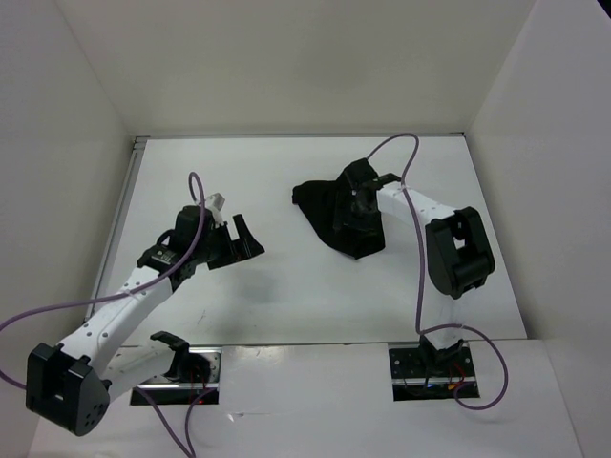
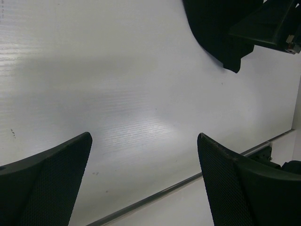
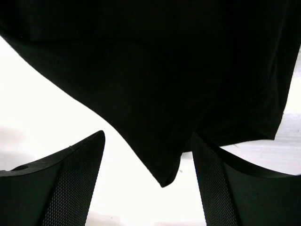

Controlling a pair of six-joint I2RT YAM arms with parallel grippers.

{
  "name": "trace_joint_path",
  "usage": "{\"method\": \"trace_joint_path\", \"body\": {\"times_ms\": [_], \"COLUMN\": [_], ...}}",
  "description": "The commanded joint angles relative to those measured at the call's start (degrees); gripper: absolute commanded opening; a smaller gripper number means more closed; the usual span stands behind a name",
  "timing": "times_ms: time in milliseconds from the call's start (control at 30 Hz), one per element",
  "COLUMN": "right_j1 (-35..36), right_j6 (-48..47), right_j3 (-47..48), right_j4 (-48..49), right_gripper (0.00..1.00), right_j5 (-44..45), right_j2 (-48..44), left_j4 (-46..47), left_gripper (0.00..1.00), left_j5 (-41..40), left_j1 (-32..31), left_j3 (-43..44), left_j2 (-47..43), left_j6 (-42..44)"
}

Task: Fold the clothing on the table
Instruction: Grab the skirt from the pile

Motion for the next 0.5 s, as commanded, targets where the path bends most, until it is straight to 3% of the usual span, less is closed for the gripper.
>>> {"method": "trace_joint_path", "body": {"times_ms": [0, 467], "right_j1": [1.8, 6.4], "right_j6": [1.6, 6.4], "right_j3": [2.5, 0.7], "right_j4": [-1.1, -7.2], "right_gripper": [0.79, 0.75], "right_j5": [4.3, 10.8], "right_j2": [-0.6, 0.7], "left_j4": [-0.3, 0.3], "left_gripper": [0.99, 0.99], "left_j5": [-0.6, 1.0], "left_j1": [0.1, 0.1], "left_j3": [-0.5, 0.0], "left_j2": [-0.7, 3.5], "left_j6": [-0.6, 0.4]}}
